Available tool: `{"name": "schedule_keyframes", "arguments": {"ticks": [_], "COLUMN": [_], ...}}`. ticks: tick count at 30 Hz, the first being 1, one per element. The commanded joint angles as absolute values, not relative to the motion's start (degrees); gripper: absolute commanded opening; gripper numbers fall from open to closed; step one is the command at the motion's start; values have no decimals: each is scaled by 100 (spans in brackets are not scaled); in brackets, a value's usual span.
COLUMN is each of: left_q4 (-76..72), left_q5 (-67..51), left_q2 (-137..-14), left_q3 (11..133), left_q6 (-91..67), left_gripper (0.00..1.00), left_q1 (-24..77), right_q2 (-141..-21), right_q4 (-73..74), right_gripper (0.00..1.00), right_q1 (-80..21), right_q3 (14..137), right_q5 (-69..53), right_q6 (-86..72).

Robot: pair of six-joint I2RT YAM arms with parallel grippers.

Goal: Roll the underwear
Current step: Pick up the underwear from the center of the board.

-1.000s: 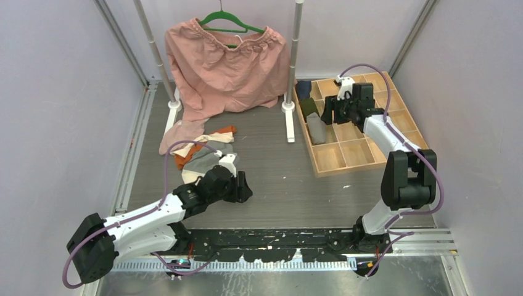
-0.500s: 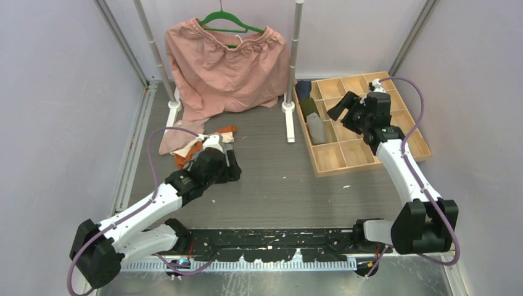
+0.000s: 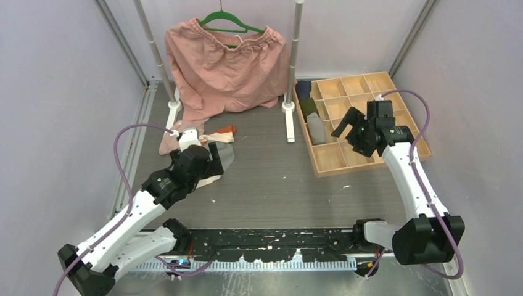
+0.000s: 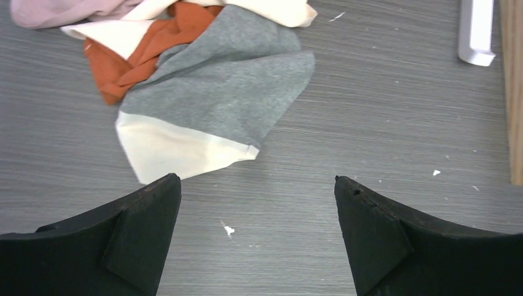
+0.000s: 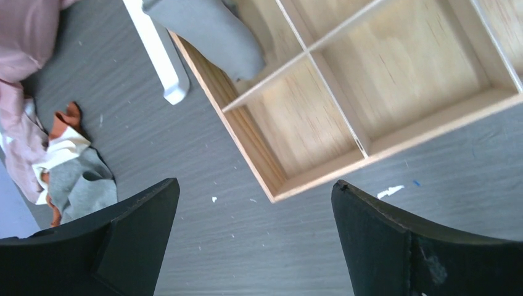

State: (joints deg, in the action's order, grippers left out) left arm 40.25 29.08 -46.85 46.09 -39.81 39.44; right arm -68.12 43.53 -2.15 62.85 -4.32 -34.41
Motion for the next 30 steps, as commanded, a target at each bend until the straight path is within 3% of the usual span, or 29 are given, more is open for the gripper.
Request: {"name": "schedule_keyframes", "arguments": {"ticks": [1,7,16,30], "left_q4": [4278,3582,2871,2194], "left_q5": [3347,3076,2982,2708], "left_q2": [-4545,-5482,-7272,-8366], "left_q3": [4556,4369,4356,4289], "left_q6": [-3838,-3814,-3999,-4011], "left_gripper": [96,89,67,66], "left_q1": [3903,3858,3752,3369], "right_q2": [-6396,-5896,-5615,-5316], "right_q4": [4835,5159,5079,4676], "right_gripper": [100,100,99,95], "right_q1": [-219,-220,-220,-220], "right_q3": [6320,6045,5687,5436], "right_q5": [-558,-786,-1216,-1741], "right_q6": [-3269,-3028,-2854,-2684]}}
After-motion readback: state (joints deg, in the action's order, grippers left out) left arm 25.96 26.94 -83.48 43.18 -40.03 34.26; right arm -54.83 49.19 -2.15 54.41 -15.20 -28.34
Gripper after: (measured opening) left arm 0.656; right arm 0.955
